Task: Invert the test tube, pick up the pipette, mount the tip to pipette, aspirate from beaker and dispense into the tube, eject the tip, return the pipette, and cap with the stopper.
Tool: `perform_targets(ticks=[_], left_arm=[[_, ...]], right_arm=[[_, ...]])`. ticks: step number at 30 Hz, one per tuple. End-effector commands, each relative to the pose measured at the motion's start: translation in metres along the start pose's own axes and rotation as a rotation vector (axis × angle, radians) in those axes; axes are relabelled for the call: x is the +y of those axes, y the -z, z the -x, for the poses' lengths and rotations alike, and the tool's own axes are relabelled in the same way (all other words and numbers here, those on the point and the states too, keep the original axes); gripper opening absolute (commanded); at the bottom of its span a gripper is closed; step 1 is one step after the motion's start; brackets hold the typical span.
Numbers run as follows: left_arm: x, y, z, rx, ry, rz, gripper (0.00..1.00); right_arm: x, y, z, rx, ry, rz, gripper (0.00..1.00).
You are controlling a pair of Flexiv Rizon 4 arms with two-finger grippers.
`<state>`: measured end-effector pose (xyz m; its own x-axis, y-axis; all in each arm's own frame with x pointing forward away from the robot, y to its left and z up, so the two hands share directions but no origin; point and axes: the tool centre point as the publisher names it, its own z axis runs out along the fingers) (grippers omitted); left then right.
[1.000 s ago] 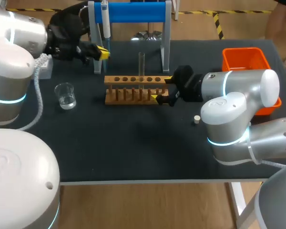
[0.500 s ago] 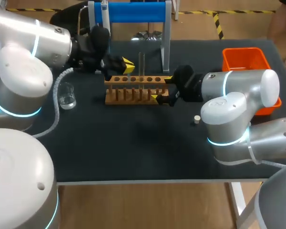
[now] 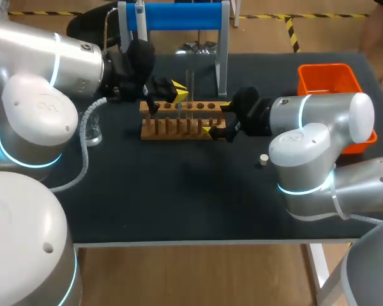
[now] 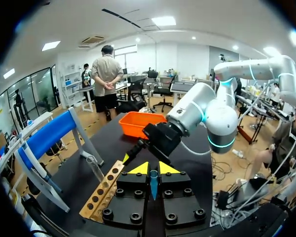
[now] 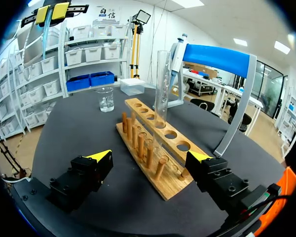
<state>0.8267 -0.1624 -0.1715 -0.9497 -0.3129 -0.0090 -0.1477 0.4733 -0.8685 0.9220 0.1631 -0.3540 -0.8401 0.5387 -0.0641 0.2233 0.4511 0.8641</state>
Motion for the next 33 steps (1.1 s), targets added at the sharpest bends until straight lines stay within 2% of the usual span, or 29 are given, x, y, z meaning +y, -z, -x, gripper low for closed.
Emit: perform_targets(ticks=[1, 7, 12, 16, 26, 33], left_arm=[[0.0, -0.001, 0.0, 0.0, 0.001, -0.001, 0.0], [0.0, -0.001, 0.0, 0.0, 0.001, -0.001, 0.0], [0.0, -0.001, 0.0, 0.0, 0.001, -0.001, 0.0], [0.0, -0.001, 0.0, 0.0, 0.001, -0.001, 0.0], [0.0, -0.001, 0.0, 0.0, 0.001, -0.001, 0.0], [0.0, -0.001, 0.0, 0.0, 0.001, -0.001, 0.0]], right_arm=[[0.0, 0.022, 0.003, -0.007, 0.011, 0.022, 1.0], [0.001, 0.064, 0.007, -0.004, 0.029, 0.083, 1.0], [0.005, 0.095, -0.004, 0.082, 0.064, 0.147, 1.0], [0.017, 0.111, -0.019, 0.143, 0.074, 0.19, 1.0], [0.05, 0.125, -0.055, 0.278, 0.133, 0.31, 1.0], [0.065, 0.122, -0.074, 0.369, 0.154, 0.362, 1.0]])
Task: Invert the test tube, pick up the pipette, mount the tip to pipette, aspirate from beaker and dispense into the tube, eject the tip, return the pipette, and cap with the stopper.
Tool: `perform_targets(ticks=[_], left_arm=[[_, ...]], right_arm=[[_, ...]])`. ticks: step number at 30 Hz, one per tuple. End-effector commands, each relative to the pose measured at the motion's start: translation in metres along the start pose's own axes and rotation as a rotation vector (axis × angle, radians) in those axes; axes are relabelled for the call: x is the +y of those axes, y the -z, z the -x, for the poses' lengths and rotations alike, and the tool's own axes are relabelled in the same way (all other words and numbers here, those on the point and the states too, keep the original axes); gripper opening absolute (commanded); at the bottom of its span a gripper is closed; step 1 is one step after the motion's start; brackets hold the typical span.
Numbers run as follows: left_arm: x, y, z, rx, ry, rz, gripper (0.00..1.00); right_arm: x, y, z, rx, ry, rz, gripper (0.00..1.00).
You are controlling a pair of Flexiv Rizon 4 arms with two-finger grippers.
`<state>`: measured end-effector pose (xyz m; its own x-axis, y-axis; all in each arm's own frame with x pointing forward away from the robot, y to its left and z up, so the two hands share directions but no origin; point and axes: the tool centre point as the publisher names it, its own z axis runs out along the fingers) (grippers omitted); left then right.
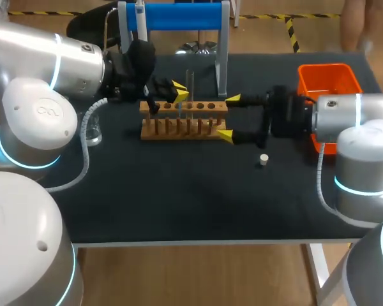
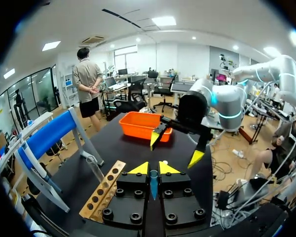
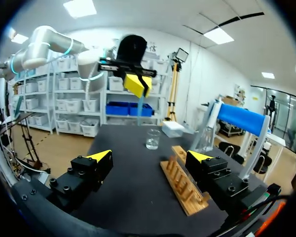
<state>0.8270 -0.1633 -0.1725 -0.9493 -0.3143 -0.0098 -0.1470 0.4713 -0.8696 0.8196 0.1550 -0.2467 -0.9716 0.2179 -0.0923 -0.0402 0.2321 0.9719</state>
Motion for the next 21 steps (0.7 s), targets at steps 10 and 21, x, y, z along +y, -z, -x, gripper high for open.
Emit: perform_targets(ticks=[10, 21], left_arm=[[-0.005, -0.005, -0.013, 0.023, -0.047, -0.028, 0.0], [-0.009, -0.005, -0.02, 0.037, -0.078, -0.038, 0.0]], right_arm=[[0.023, -0.011, -0.024, 0.167, 0.014, 0.114, 1.0], [0.038, -0.032, -0.029, 0.245, -0.021, 0.181, 1.0]])
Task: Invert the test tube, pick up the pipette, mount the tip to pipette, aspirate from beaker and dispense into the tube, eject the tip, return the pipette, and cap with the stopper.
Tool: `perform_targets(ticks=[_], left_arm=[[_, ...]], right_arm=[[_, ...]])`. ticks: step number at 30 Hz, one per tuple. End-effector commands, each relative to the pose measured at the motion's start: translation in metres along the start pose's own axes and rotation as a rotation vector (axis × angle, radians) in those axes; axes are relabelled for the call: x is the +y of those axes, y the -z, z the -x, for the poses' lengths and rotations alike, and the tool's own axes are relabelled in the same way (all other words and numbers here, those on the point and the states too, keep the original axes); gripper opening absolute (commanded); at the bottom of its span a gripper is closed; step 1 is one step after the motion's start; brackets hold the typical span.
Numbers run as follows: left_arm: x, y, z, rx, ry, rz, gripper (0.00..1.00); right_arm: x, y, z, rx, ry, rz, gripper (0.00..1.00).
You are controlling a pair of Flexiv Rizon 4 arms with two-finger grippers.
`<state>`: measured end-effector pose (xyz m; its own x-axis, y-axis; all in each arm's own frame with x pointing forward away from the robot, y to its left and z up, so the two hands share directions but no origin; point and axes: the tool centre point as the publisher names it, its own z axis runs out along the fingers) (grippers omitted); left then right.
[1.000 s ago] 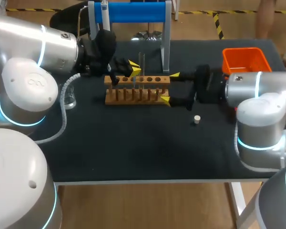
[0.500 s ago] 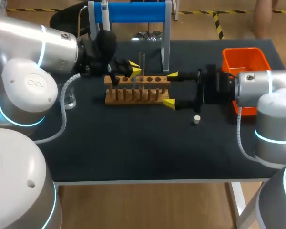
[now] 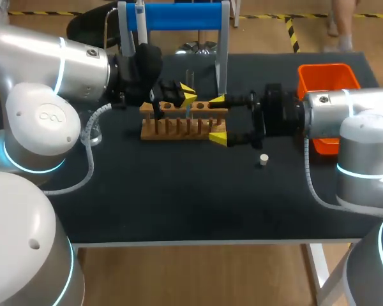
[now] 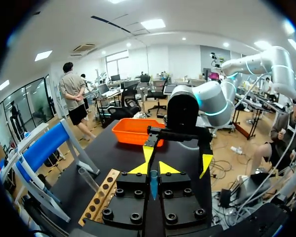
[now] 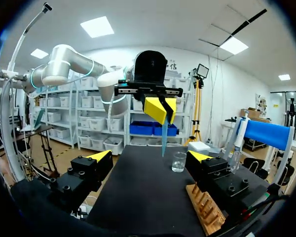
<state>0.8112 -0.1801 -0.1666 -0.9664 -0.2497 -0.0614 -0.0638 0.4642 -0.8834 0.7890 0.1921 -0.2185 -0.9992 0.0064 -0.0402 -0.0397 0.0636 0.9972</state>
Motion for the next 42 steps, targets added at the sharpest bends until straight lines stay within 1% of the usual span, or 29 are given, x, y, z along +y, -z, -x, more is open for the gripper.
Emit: perform_targets(ticks=[1, 5, 12, 19, 23, 29, 33, 36, 38, 42], left_arm=[[0.001, 0.002, 0.0, 0.003, -0.001, -0.003, 0.0], [0.001, 0.002, 0.0, 0.003, -0.001, -0.003, 0.0], [0.001, 0.002, 0.0, 0.003, -0.001, -0.003, 0.0], [0.001, 0.002, 0.0, 0.003, -0.001, -0.003, 0.0], [0.001, 0.002, 0.0, 0.003, -0.001, -0.003, 0.0], [0.001, 0.002, 0.0, 0.003, -0.001, -0.003, 0.0], [0.001, 0.002, 0.0, 0.003, -0.001, -0.003, 0.0], [0.001, 0.002, 0.0, 0.003, -0.001, -0.003, 0.0], [0.001, 0.002, 0.0, 0.003, -0.001, -0.003, 0.0], [0.001, 0.002, 0.0, 0.003, -0.001, -0.003, 0.0]], right_arm=[[0.0, -0.01, 0.009, 0.036, -0.006, 0.023, 1.0], [0.004, -0.017, 0.012, 0.065, -0.024, 0.046, 1.0], [0.008, -0.025, 0.016, 0.098, -0.028, 0.061, 1.0], [0.012, -0.032, 0.017, 0.131, -0.014, 0.059, 1.0], [0.014, -0.035, 0.021, 0.165, -0.033, 0.069, 0.94], [0.017, -0.039, 0.024, 0.184, -0.026, 0.064, 0.84], [0.018, -0.043, 0.025, 0.194, -0.025, 0.061, 0.82], [0.018, -0.045, 0.024, 0.198, -0.026, 0.061, 0.79], [0.018, -0.047, 0.024, 0.199, -0.026, 0.06, 0.75], [0.018, -0.05, 0.024, 0.194, -0.028, 0.059, 0.73]])
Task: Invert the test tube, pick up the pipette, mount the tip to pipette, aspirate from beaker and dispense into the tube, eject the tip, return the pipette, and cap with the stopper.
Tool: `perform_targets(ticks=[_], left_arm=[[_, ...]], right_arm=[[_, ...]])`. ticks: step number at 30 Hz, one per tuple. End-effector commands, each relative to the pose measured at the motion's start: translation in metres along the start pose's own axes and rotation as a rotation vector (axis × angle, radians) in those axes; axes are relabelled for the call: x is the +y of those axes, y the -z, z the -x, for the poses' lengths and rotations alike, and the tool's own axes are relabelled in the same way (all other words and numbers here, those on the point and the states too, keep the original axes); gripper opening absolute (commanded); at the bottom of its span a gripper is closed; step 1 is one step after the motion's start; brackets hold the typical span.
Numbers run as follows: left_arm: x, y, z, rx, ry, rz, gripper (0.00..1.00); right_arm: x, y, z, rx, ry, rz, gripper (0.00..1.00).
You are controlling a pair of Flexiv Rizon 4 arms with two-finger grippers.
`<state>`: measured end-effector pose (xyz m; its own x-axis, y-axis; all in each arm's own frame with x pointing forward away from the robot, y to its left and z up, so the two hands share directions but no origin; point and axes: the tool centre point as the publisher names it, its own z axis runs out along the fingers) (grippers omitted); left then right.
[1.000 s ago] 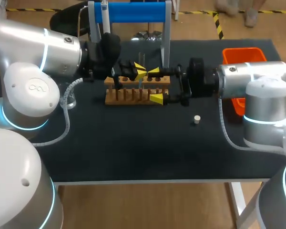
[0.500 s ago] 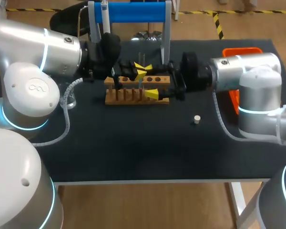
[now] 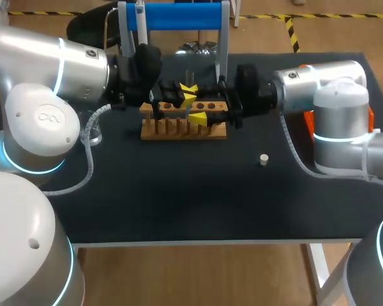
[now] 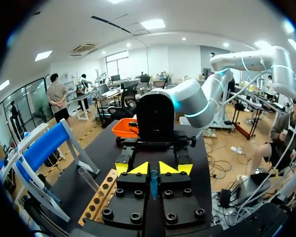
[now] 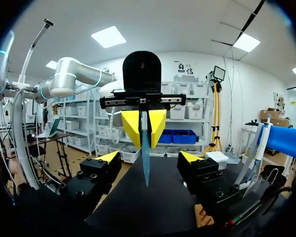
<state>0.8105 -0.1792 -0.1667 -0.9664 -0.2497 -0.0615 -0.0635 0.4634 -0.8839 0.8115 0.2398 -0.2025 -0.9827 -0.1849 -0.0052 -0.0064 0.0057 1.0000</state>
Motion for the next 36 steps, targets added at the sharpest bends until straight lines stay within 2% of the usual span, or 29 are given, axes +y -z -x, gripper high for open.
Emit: perform_targets(ticks=[1, 8, 15, 19, 21, 27, 30, 35, 36], left_arm=[[0.001, 0.001, 0.001, 0.003, -0.001, -0.002, 0.0], [0.001, 0.001, 0.001, 0.003, -0.001, -0.002, 0.0], [0.001, 0.001, 0.001, 0.003, -0.001, -0.002, 0.0], [0.001, 0.001, 0.001, 0.003, -0.001, -0.002, 0.0], [0.001, 0.001, 0.001, 0.003, -0.001, -0.002, 0.0], [0.001, 0.001, 0.001, 0.003, -0.001, -0.002, 0.0], [0.001, 0.001, 0.001, 0.003, -0.001, -0.002, 0.0], [0.001, 0.001, 0.001, 0.003, -0.001, -0.002, 0.0], [0.001, 0.001, 0.001, 0.003, -0.001, -0.002, 0.0]], right_arm=[[-0.001, -0.004, 0.001, 0.001, -0.001, -0.002, 0.72], [-0.001, -0.008, 0.001, 0.001, -0.005, -0.005, 0.64], [-0.001, -0.013, 0.001, -0.001, -0.012, -0.003, 0.62], [0.0, -0.015, 0.001, -0.001, -0.014, 0.001, 0.56], [0.0, -0.015, 0.0, 0.0, -0.013, 0.003, 0.49], [0.001, -0.016, 0.0, -0.001, -0.012, 0.009, 0.39], [0.002, -0.016, -0.001, -0.001, -0.01, 0.009, 0.36], [0.002, -0.015, -0.002, -0.002, -0.008, 0.01, 0.13], [0.002, -0.015, -0.002, -0.002, -0.008, 0.011, 0.04]])
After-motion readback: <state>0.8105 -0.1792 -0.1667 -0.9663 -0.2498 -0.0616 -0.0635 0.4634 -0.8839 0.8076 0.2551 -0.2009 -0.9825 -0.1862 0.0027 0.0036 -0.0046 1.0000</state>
